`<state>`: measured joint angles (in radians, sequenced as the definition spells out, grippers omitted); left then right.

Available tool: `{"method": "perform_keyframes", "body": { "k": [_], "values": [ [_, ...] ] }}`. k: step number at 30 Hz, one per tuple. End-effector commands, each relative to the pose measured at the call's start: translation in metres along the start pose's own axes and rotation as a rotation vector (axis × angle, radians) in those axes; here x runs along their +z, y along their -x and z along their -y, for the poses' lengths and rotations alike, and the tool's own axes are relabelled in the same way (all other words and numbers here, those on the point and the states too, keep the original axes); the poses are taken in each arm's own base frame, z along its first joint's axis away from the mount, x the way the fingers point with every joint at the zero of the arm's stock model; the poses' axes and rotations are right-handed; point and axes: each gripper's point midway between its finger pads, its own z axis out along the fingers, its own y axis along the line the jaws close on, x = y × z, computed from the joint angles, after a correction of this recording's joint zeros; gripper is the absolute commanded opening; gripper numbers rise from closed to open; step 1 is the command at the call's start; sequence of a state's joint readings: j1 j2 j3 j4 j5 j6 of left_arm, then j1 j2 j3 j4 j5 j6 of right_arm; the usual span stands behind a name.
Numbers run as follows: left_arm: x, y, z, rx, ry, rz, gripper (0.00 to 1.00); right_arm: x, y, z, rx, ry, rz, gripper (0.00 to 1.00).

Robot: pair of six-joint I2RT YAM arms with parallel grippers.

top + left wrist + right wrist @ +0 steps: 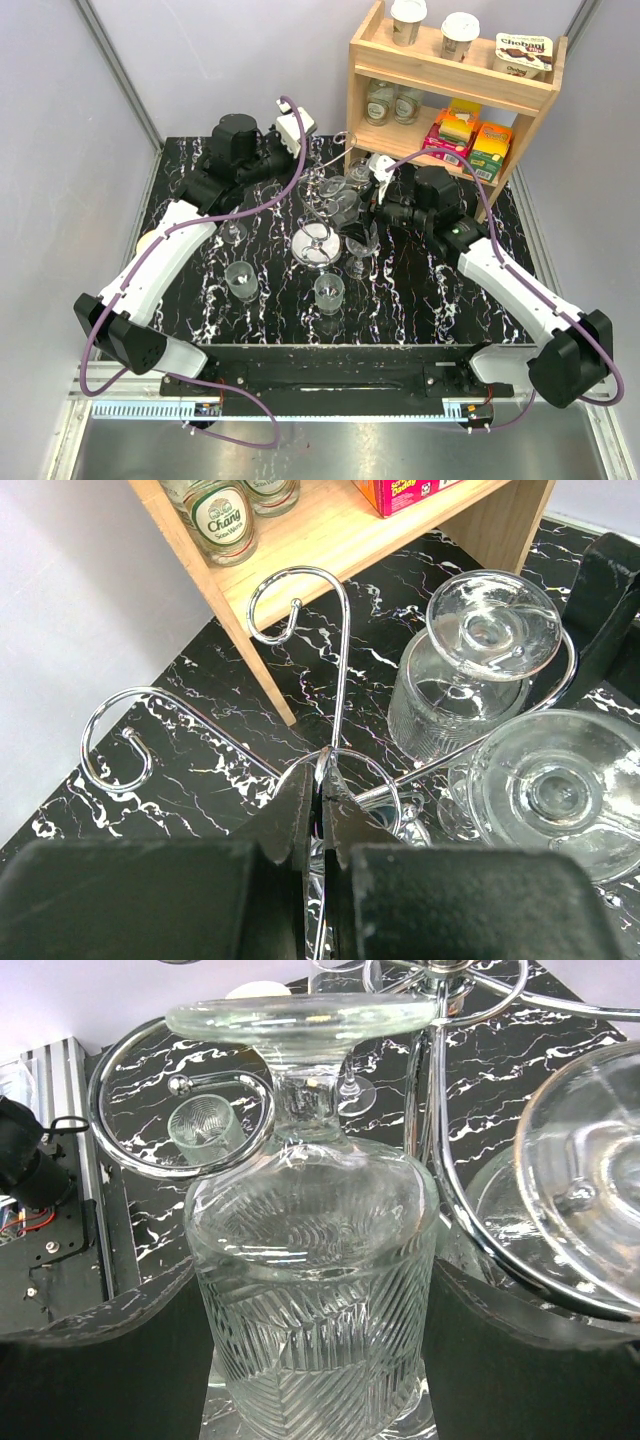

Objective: Place the wine glass upside down on the wine glass rack
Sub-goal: Turn the wine glass upside down at the wine rack.

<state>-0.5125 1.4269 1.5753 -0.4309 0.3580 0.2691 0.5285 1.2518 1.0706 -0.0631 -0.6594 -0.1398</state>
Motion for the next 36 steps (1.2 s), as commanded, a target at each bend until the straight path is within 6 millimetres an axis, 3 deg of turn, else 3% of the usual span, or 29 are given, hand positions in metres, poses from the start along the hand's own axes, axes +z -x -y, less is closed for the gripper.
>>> {"method": "perform_keyframes", "body": {
  "k": [1,15,36],
  "values": [
    [-0.007,0.02,-0.004,0.019,0.02,0.048,0.0,0.003,0.04,0.0,-0.073,0.014,0.149,0.0],
    [-0.003,0.015,-0.004,0.009,0.018,0.034,0.0,0.02,0.039,0.001,-0.022,0.061,0.188,0.0],
    [0.006,0.013,-0.013,-0.016,0.049,0.02,0.0,0.023,0.033,-0.026,0.026,0.174,0.2,0.0]
  ]
}}
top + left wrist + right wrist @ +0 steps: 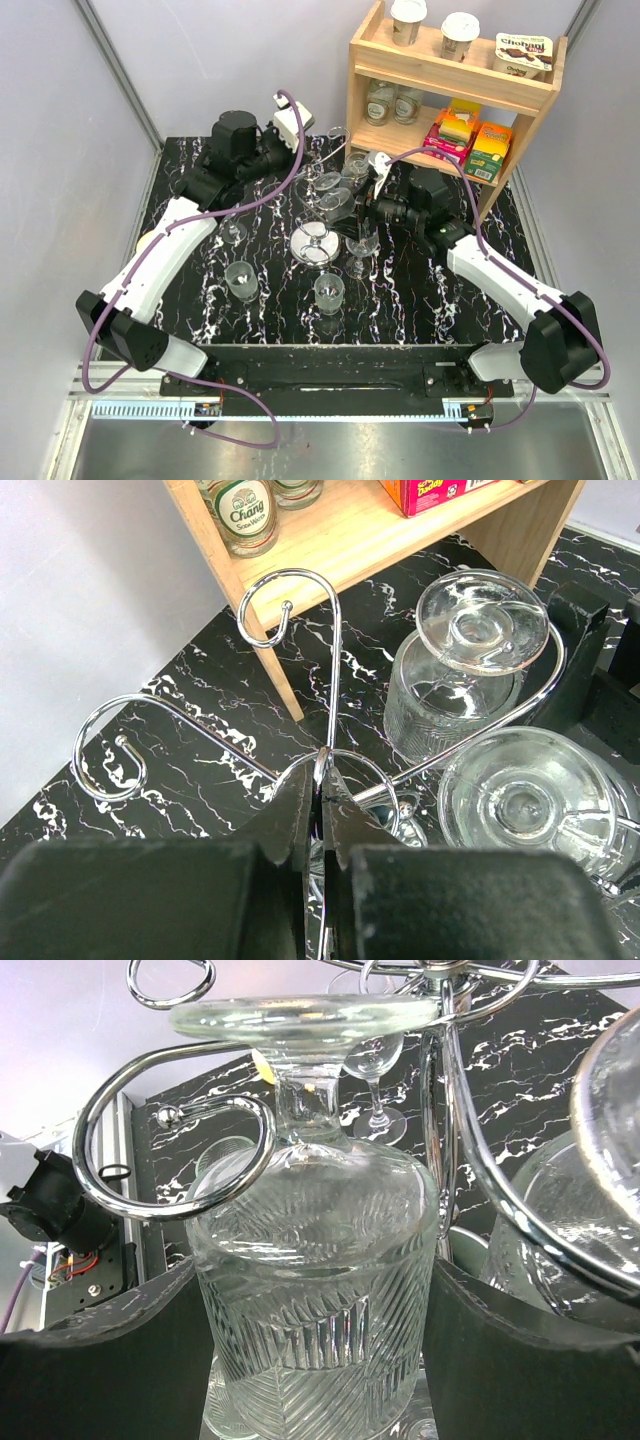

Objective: Place the wine glass upside down on the wine glass rack
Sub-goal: Turn the wine glass upside down at the wine rack.

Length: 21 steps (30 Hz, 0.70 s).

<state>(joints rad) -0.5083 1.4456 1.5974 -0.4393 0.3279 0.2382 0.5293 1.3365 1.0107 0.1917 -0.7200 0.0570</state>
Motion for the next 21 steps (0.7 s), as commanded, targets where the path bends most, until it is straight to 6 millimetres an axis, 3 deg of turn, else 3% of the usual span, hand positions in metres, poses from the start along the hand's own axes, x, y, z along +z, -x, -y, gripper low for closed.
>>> {"method": "perform_keyframes", "body": {
  "k": [1,8,21],
  "values": [
    [0.005,0.013,-0.005,0.015,0.018,0.029,0.0,0.003,0.031,-0.031,-0.099,0.124,0.108,0.0],
    [0.007,0.01,-0.006,0.012,0.022,0.023,0.0,-0.001,0.026,-0.039,-0.088,0.147,0.121,0.0],
    [0.009,0.005,-0.006,0.015,0.028,0.009,0.0,-0.002,0.047,-0.049,-0.058,0.192,0.164,0.0]
  ]
}}
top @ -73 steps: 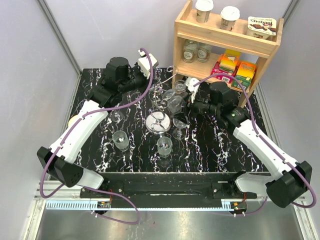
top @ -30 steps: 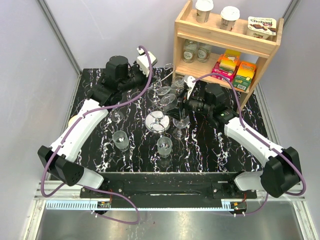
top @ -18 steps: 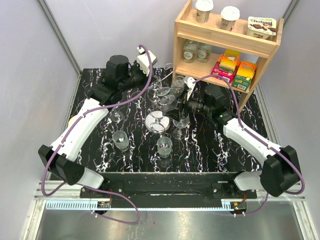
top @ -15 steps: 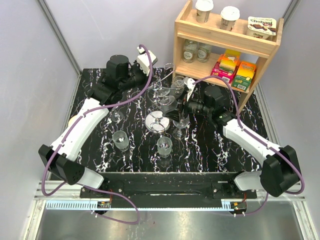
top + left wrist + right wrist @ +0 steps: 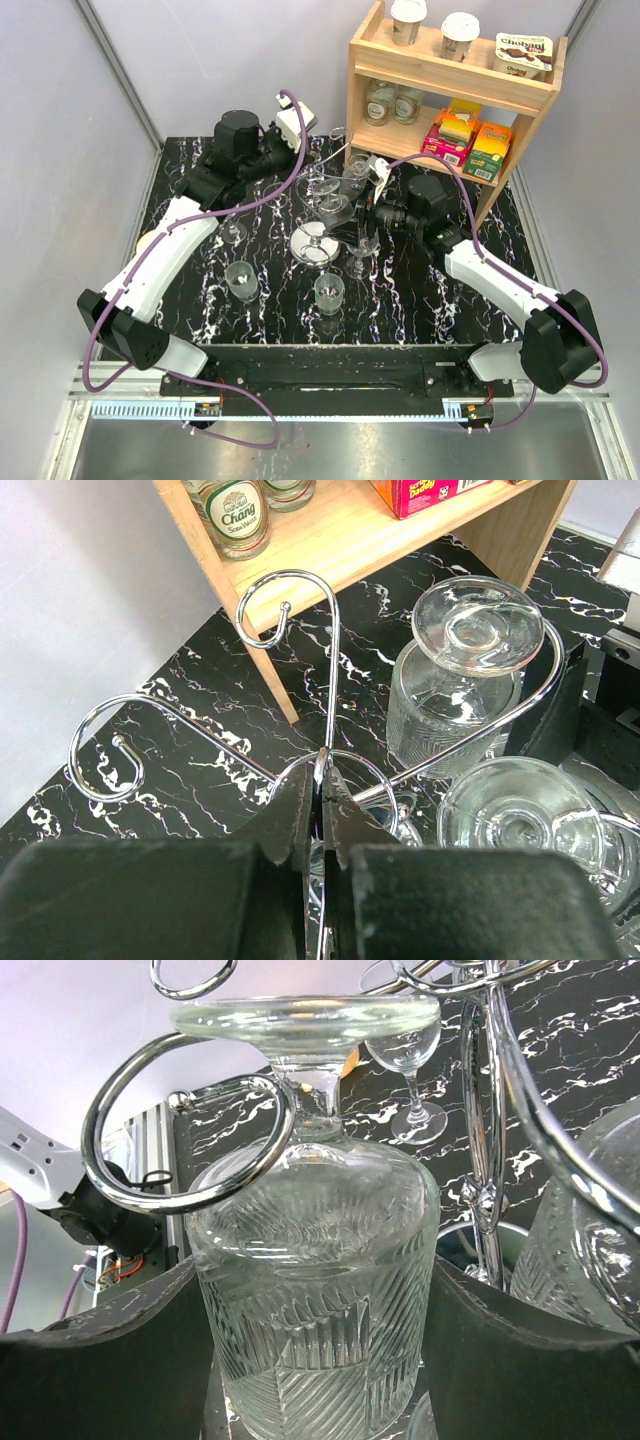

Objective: Place the wine glass upside down on the wine glass rack
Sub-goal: Turn the wine glass upside down at the wine rack.

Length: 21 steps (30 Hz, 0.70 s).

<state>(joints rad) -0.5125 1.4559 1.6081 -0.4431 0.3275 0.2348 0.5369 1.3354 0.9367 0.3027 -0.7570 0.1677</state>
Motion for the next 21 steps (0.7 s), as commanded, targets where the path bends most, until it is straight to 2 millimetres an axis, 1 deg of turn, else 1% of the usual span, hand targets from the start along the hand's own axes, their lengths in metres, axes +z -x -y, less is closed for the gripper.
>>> {"method": "perform_keyframes", "body": {
  "k": [1,6,9,12,17,21],
  "values": [
    [0.006,0.005,-0.008,0.019,0.035,0.015,0.0,-0.001,0.057,-0.046,-0.138,0.165,0.143,0.0],
    [0.007,0.003,-0.008,0.019,0.036,0.008,0.0,-0.003,0.065,-0.058,-0.105,0.22,0.19,0.0],
    [0.007,0.004,-0.009,0.021,0.04,0.01,0.0,-0.004,0.067,-0.061,-0.114,0.235,0.199,0.0],
    [0.007,0.005,-0.01,0.023,0.043,0.011,0.0,-0.007,0.063,-0.064,-0.121,0.247,0.204,0.0],
    [0.008,0.003,-0.011,0.022,0.046,0.003,0.0,-0.012,0.05,-0.066,-0.132,0.251,0.203,0.0],
    [0.008,0.004,-0.012,0.022,0.048,0.004,0.0,-0.017,0.042,-0.066,-0.142,0.244,0.201,0.0]
  ]
}}
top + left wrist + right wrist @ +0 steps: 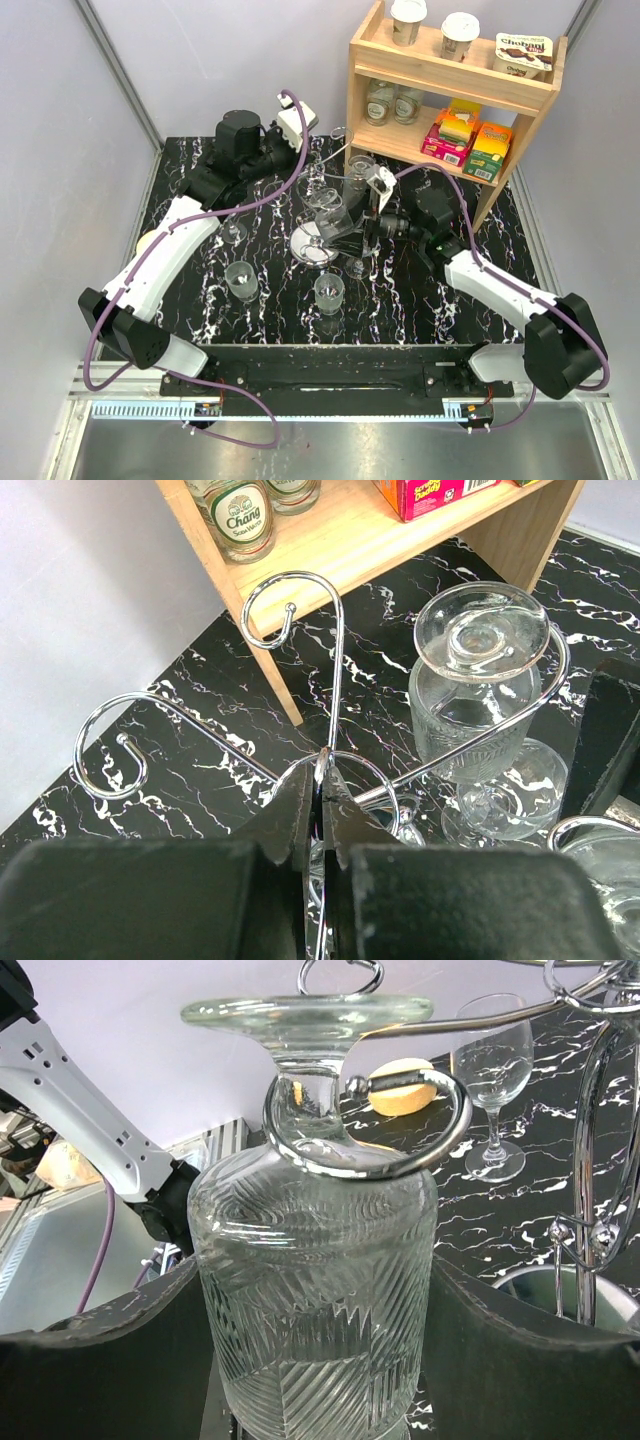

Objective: Place the wine glass upside down on the wine glass rack
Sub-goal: Turn the wine glass upside down at the wine rack.

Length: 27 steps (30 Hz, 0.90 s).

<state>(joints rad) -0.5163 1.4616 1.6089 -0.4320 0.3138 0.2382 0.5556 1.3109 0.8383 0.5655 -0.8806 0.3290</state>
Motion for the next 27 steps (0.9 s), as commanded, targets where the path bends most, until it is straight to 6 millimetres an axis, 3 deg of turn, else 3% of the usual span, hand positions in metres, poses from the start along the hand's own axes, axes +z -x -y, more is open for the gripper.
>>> {"method": "perform_keyframes", "body": {
  "k": [1,9,15,23,27],
  "values": [
    [0.006,0.003,-0.01,0.016,0.035,0.0,0.0,-0.008,0.035,-0.028,-0.173,0.074,0.104,0.0],
    [0.004,0.004,-0.01,0.019,0.035,0.001,0.0,-0.016,0.023,-0.016,-0.199,0.018,0.09,0.0],
    [0.003,0.006,-0.009,0.022,0.032,0.007,0.0,-0.017,0.02,0.011,-0.24,-0.104,0.051,0.03],
    [0.004,0.009,-0.007,0.014,0.013,0.012,0.0,-0.014,0.016,0.027,-0.24,-0.168,0.008,0.32],
    [0.005,0.011,-0.005,0.009,0.002,0.016,0.0,-0.01,0.018,0.029,-0.232,-0.174,-0.004,0.41]
  ]
}}
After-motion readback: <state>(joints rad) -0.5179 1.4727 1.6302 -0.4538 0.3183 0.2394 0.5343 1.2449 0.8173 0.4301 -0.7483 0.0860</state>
